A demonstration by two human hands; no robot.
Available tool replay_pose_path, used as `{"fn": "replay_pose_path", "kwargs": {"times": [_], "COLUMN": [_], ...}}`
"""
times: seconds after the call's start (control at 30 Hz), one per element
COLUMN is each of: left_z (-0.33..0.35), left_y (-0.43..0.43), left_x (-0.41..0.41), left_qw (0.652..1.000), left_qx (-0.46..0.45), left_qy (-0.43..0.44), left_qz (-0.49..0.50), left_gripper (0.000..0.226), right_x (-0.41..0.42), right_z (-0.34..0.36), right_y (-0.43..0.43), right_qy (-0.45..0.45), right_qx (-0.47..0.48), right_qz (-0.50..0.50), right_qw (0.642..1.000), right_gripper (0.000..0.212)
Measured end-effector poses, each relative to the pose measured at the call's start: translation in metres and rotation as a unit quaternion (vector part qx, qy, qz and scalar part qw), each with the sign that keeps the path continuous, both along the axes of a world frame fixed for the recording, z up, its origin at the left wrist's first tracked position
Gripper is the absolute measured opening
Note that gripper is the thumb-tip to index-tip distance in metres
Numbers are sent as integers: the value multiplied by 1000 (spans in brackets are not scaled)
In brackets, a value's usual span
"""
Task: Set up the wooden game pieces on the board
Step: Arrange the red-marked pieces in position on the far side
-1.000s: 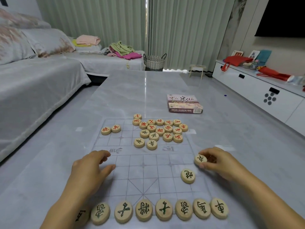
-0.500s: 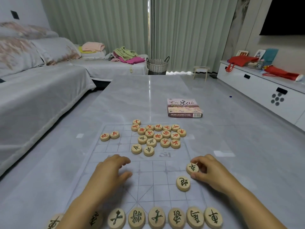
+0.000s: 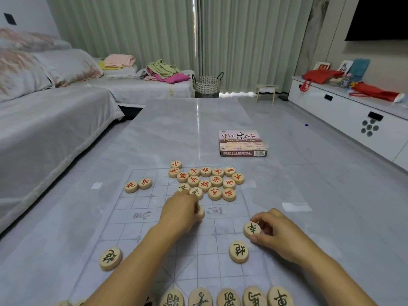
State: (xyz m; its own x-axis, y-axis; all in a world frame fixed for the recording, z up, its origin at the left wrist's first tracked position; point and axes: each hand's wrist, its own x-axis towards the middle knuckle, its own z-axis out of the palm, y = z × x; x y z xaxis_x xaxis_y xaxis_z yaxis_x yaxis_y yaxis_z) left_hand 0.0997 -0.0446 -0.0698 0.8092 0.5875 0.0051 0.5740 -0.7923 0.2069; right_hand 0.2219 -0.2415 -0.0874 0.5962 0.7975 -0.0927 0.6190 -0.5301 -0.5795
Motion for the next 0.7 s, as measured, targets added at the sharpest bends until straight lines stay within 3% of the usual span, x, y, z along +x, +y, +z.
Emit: {"fn": "replay_pose_path", "kwargs": {"times": [0.27, 0.7], "left_z": [-13, -14], "left_y": [-39, -43], "left_x": [-13, -15], "left_qw": [986, 985], "left_qx": [-143, -146], "left_qy": [-52, -70], "left_qz": [-72, -68], "left_gripper": [41, 40], "right_x": [2, -1], "right_z": [3, 2], "right_y": [-1, 0], "right_qy": [12, 2], "right_qx": [2, 2], "right_qz": [4, -1], "right_qw": [1000, 1000], "right_gripper": [35, 36]}}
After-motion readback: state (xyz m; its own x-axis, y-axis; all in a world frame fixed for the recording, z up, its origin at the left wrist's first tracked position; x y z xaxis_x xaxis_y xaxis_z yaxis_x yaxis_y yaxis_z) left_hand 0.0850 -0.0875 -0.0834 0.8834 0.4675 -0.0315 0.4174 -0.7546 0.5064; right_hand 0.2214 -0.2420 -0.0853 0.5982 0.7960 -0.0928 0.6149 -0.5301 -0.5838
